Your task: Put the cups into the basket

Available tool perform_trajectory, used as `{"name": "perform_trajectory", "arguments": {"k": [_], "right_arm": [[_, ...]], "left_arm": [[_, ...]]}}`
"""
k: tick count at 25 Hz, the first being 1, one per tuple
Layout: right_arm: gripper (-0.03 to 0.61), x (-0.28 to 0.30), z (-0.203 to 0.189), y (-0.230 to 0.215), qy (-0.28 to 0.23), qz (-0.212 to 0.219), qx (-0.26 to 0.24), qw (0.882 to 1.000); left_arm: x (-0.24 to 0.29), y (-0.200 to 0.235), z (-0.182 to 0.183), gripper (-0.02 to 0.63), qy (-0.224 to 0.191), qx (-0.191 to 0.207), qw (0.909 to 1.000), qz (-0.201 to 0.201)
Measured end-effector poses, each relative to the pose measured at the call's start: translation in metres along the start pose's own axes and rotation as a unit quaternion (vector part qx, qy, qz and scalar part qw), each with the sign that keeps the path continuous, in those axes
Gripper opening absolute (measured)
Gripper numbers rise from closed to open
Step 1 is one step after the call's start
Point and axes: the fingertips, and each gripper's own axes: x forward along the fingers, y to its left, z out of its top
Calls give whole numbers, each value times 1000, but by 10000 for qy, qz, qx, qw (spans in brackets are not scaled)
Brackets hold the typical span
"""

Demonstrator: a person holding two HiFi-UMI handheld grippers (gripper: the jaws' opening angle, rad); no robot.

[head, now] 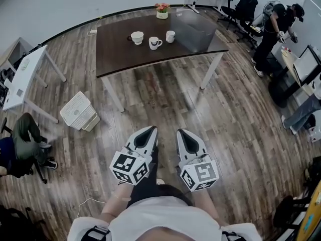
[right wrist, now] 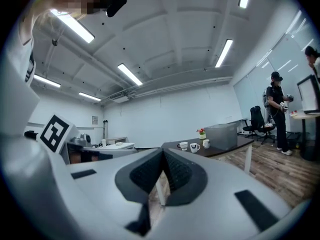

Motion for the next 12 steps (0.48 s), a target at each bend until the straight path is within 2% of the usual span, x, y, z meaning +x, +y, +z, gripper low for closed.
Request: {"name": "perform_trajectory", "arguments": {"k": [5,12], "right_arm": [[12,15,-4,-9,19,-64,-28,10000],[12,58,-13,-26,162,-46,38,9999]], "left_arm": [[16,7,1,9,52,199,9998,8],[44,38,3,9,108,180,9998,53]]}}
